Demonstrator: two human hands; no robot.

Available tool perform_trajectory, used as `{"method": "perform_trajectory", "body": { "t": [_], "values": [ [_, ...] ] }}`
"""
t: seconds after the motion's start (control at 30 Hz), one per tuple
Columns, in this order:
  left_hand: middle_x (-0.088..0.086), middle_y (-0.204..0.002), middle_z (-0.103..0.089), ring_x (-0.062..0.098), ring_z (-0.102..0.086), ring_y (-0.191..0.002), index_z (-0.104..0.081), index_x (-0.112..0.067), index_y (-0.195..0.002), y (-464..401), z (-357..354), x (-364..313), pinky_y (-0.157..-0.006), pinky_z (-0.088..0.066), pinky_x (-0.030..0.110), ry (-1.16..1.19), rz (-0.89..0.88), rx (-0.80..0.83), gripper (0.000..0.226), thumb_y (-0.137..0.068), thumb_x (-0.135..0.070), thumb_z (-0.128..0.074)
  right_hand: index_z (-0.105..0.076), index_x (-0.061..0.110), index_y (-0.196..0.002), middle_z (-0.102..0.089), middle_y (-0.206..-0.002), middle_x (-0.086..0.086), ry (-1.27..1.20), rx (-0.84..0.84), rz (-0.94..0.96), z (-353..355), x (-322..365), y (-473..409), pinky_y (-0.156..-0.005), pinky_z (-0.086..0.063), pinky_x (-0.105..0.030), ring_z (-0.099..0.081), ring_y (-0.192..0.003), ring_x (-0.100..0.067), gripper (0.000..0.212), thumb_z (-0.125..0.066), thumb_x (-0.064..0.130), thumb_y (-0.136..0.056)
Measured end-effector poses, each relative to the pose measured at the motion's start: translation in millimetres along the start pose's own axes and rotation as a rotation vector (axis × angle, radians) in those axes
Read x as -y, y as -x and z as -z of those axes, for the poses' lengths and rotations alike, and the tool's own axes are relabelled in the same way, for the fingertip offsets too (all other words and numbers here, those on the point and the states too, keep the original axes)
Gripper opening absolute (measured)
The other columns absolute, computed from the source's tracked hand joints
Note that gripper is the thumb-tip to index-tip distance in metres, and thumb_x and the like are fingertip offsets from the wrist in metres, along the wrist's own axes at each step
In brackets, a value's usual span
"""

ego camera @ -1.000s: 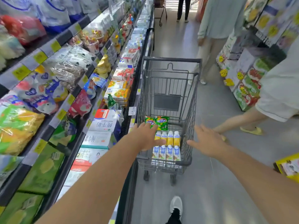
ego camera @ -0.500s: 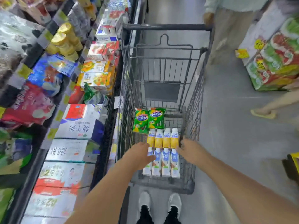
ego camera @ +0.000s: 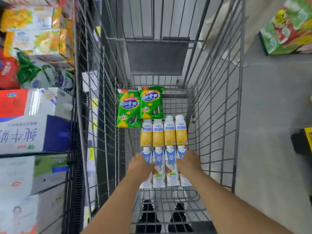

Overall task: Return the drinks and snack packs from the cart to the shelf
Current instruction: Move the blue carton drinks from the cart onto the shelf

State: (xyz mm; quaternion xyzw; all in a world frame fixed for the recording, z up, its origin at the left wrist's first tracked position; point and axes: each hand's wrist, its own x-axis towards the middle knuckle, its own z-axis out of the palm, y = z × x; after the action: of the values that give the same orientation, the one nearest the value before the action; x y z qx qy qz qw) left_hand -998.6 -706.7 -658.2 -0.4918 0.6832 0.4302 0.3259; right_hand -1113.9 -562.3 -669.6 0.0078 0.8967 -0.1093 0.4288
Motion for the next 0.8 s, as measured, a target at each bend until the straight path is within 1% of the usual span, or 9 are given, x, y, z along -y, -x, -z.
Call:
{"method": "perform_trajectory", "body": {
  "t": [0.1,0.23,0.37,0.43,0.53,0.6,0.67,0.73,0.8],
  "values": [
    [0.015,-0.126,-0.053,0.036,-0.061,-0.113,-0.04,-0.009,-0.128,-13.5,-10.8,-0.1,-0.087,-0.054,0.047,0.068,0.073,0.016,0.059,-0.086,-0.037,-0.069,-0.048,0.012,-0.084,-0.054,-0.097,-0.013,-0.101,-0.005,-0.089,-10.0,-3.5,-9.5,-0.069,-0.036,-0.027,-0.053,-0.084,-0.025,0.017,-0.063,0.022,-0.081],
    [0.013,-0.136,-0.043,0.033,-0.057,-0.118,-0.035,-0.004,-0.135,-30.4,-21.6,4.8,-0.095,-0.053,0.048,0.056,0.08,0.009,0.072,-0.085,-0.04,-0.071,-0.05,-0.001,-0.12,-0.056,-0.122,-0.017,-0.146,-0.012,-0.127,-16.9,-7.1,-16.5,-0.074,-0.036,-0.026,-0.058,-0.105,-0.03,0.034,-0.058,0.012,-0.09],
    [0.014,-0.133,-0.042,0.031,-0.057,-0.113,-0.039,-0.004,-0.133,-32.5,-18.2,6.1,-0.093,-0.054,0.045,0.015,0.114,-0.018,0.073,-0.083,-0.046,-0.072,-0.05,-0.003,-0.118,-0.06,-0.12,-0.018,-0.152,-0.054,-0.152,-20.5,-6.5,-20.0,-0.072,-0.046,-0.031,-0.062,-0.105,-0.034,0.033,-0.061,0.01,-0.089],
    [0.015,-0.135,-0.04,0.029,-0.055,-0.113,-0.039,-0.004,-0.135,-32.5,-15.5,9.3,-0.095,-0.052,0.041,-0.052,0.13,-0.014,0.079,-0.082,-0.054,-0.069,-0.052,-0.004,-0.114,-0.061,-0.119,-0.021,-0.118,-0.082,-0.143,-21.6,-4.3,-19.1,-0.079,-0.054,-0.037,-0.062,-0.107,-0.035,0.036,-0.067,0.01,-0.084],
    [0.015,-0.133,-0.043,0.028,-0.055,-0.115,-0.04,-0.005,-0.135,-35.5,-11.0,16.5,-0.094,-0.051,0.038,-0.05,0.163,-0.009,0.081,-0.08,-0.057,-0.069,-0.051,-0.002,-0.122,-0.053,-0.127,-0.02,-0.029,-0.051,-0.125,-21.2,-1.0,-13.1,-0.09,-0.05,-0.037,-0.055,-0.119,-0.035,0.051,-0.073,0.022,-0.083],
    [0.014,-0.126,-0.055,0.029,-0.06,-0.111,-0.042,-0.005,-0.127,-37.9,-8.2,20.3,-0.091,-0.054,0.039,0.04,0.184,-0.011,0.071,-0.08,-0.047,-0.075,-0.049,0.0,-0.127,-0.049,-0.13,-0.019,-0.009,-0.025,-0.122,-18.7,0.7,-9.4,-0.094,-0.047,-0.035,-0.051,-0.123,-0.033,0.061,-0.077,0.029,-0.08],
    [0.013,-0.115,-0.062,0.029,-0.066,-0.104,-0.044,-0.007,-0.117,-33.7,-4.7,19.9,-0.085,-0.057,0.039,0.117,0.18,-0.02,0.061,-0.079,-0.039,-0.079,-0.047,0.001,-0.121,-0.049,-0.128,-0.018,-0.06,0.0,-0.11,-16.0,3.1,-5.2,-0.084,-0.047,-0.033,-0.055,-0.117,-0.031,0.055,-0.078,0.023,-0.082],
    [0.011,-0.109,-0.063,0.029,-0.068,-0.098,-0.044,-0.009,-0.113,-25.6,-2.3,19.2,-0.081,-0.059,0.041,0.109,0.163,-0.034,0.058,-0.077,-0.037,-0.08,-0.042,0.007,-0.109,-0.051,-0.118,-0.014,-0.1,0.009,-0.067,-14.5,4.5,1.4,-0.072,-0.042,-0.029,-0.059,-0.095,-0.026,0.039,-0.073,0.014,-0.086],
    [0.009,-0.104,-0.063,0.027,-0.069,-0.09,-0.043,-0.012,-0.113,-13.6,0.9,16.6,-0.077,-0.061,0.041,0.122,0.141,-0.042,0.055,-0.077,-0.033,-0.08,-0.041,0.007,-0.11,-0.05,-0.109,-0.008,-0.121,-0.008,-0.017,-10.4,6.0,13.3,-0.069,-0.042,-0.029,-0.055,-0.082,-0.02,0.038,-0.071,0.014,-0.087]
  ]
}}
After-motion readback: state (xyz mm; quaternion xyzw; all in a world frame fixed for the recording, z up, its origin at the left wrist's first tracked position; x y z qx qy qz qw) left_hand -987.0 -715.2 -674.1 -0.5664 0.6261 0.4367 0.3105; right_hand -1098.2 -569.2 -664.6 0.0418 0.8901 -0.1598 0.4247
